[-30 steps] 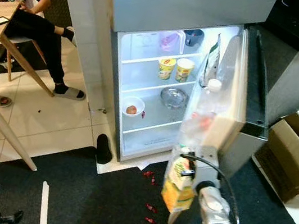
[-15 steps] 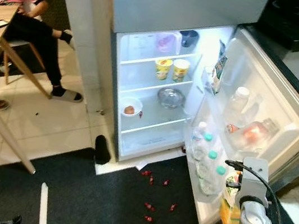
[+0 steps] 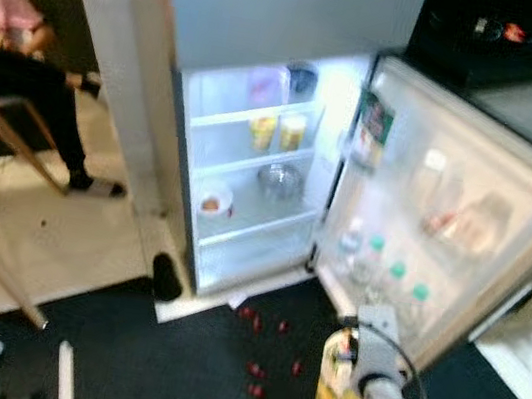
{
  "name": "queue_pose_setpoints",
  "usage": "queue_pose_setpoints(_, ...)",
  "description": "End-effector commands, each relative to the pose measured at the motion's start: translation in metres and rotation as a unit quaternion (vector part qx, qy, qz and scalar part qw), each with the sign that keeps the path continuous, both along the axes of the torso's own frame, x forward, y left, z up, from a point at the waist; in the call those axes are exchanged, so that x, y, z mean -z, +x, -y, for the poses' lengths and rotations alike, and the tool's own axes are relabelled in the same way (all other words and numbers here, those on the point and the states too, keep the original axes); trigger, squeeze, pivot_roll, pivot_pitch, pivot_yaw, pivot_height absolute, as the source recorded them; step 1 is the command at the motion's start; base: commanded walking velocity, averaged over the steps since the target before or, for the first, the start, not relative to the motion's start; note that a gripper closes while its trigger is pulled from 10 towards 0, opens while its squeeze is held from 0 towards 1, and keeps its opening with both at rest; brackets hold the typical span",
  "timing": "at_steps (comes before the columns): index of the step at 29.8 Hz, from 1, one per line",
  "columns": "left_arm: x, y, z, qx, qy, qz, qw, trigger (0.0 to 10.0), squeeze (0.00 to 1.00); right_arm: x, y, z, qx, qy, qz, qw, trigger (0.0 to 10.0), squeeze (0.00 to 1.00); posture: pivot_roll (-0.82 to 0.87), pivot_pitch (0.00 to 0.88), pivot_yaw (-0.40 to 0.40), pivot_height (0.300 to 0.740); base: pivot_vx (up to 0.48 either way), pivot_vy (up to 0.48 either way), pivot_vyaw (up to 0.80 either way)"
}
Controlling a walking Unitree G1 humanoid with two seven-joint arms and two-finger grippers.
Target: Restocking fridge
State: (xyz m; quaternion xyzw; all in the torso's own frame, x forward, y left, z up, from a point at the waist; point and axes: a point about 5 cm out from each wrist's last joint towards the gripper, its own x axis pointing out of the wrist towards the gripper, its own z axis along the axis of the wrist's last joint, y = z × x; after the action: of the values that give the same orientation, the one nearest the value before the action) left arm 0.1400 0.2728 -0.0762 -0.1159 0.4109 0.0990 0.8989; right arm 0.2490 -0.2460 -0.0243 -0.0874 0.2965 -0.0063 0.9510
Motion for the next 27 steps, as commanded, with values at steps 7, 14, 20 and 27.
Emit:
queue_pose_setpoints(7,0.001,0.001,0.002,-0.003,0.004,-0.004,1.0,10.0,0.0,0.002,0.002,-0.037,-0.13,0.127,-0.005,0.983,10.0,0.0,-0.07,0.066,0.021,0.74,0.0,0.0,0.0)
queue_pose_setpoints(14,0.002,0.003,0.006,-0.001,-0.001,-0.015,1.0,10.0,0.0,0.006,-0.003,-0.06,-0.191,0.19,-0.021,0.963,10.0,0.0,-0.07,0.068,0.014,0.74,0.0,0.0,0.0)
queue_pose_setpoints(20,0.004,0.003,0.011,0.004,-0.011,-0.02,1.0,10.0,0.0,0.0,0.004,-0.077,-0.229,0.216,-0.011,0.949,10.0,0.0,-0.08,0.067,0.014,0.74,0.0,-0.372,0.0)
queue_pose_setpoints(27,0.007,-0.001,0.013,-0.008,-0.003,-0.028,1.0,10.0,0.0,0.01,-0.003,-0.077,-0.232,0.144,-0.046,0.961,10.0,0.0,-0.07,0.073,0.016,0.74,0.0,-0.234,0.0)
